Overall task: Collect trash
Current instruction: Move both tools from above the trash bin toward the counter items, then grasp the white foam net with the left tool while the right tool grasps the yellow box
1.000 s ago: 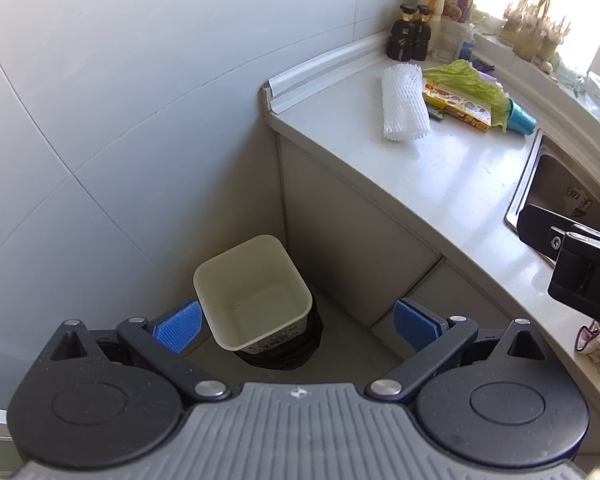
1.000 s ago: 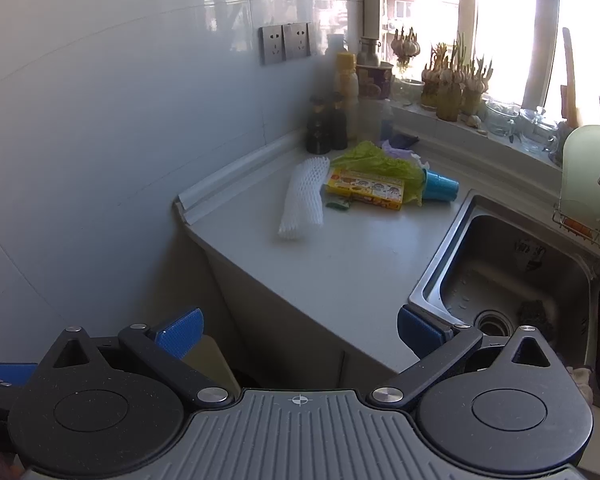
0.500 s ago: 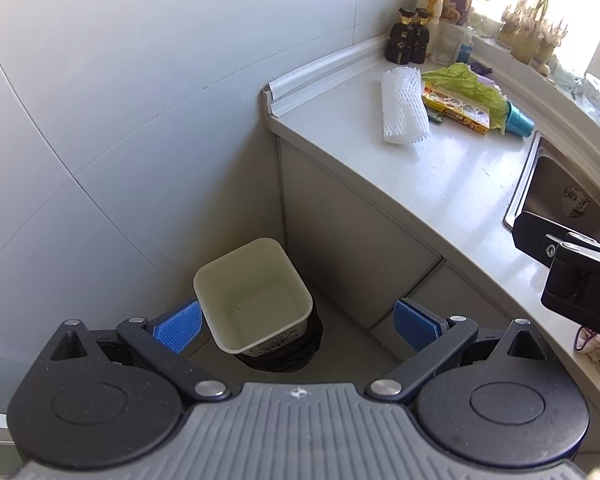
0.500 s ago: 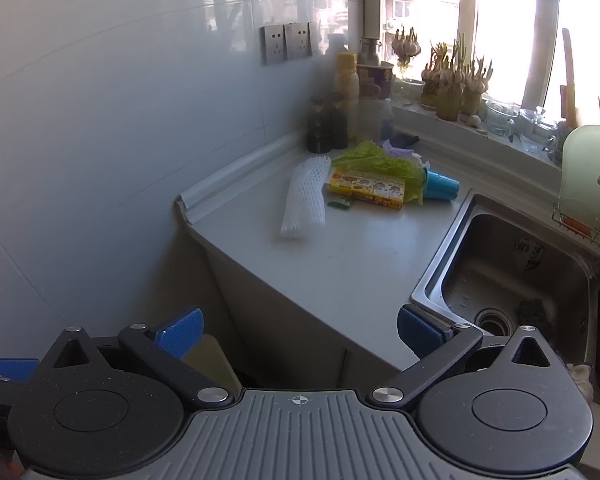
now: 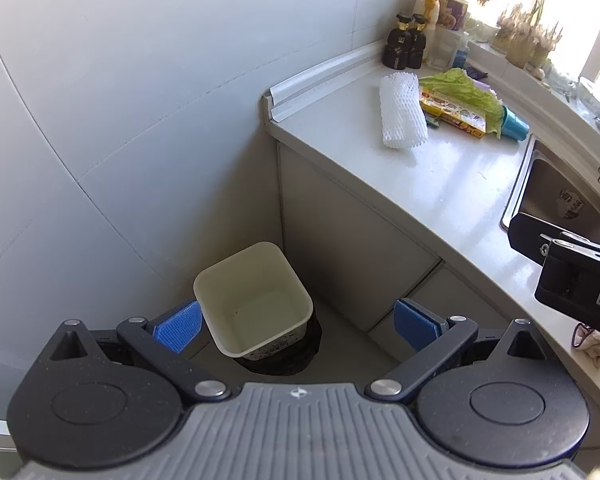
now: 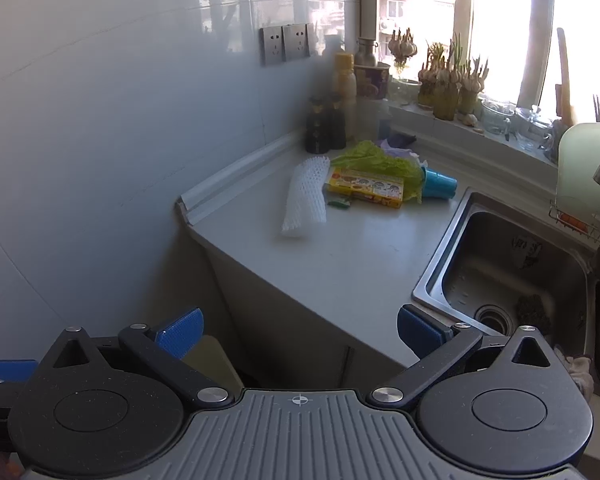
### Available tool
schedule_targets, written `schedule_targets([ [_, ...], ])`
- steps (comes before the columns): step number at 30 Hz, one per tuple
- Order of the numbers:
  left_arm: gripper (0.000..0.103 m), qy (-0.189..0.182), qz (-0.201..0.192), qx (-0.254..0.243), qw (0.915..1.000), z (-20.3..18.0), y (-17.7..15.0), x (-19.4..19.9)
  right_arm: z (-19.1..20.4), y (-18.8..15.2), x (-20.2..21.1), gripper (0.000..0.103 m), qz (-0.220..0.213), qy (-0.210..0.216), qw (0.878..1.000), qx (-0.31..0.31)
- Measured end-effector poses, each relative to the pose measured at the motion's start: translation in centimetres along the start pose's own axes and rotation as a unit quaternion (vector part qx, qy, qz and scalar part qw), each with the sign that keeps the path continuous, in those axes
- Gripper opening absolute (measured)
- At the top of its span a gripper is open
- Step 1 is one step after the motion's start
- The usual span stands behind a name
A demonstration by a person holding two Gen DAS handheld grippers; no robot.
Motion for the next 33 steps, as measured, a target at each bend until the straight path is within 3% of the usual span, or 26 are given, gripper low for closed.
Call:
schedule_targets([
  [11, 0.102, -0.020, -0.012, -0.031, 0.9993, 0.4, 0.6, -0.5, 0.9, -0.5, -0.2, 0.103, -0.002, -0.018, 0.999, -0.028],
  [18, 0.102, -0.019, -0.010, -0.033, 0.9992, -0.1, 1.7, -1.7, -0.6, 0.2, -2.1, 0.103, 0.005, -0.009, 0.999, -0.045],
  [23, 0.102, -0.007, -0.001, -0.022, 0.9997, -1.2, 3.1, -3.9, -2.5, 1.5, -5.3, 0.103, 0.013, 0.005, 0.999, -0.040],
  [28, 0.102, 0.007, -0.003, 0.000, 1.0000, -3.2, 5.5, -6.7, -5.3, 3.8, -9.7, 0.103, 0.017, 0.048, 0.998, -0.026],
  [33, 0.102, -0.013, -0.011, 0.012, 0.9998, -6.3, 8.7, -10.5, -8.9, 6.7, -14.4, 0.103, -0.002, 0.080, 0.997, 0.001],
])
Point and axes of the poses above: each gripper's, at about its wrist camera, not at the fingertips, and x roughly against the way its jaws point, z to its left, y to its top, the point moved 5 cm from there along -x, roughly the way its jaws point, and after that the axes turned 5 degrees about y, right-handed, at the moved point
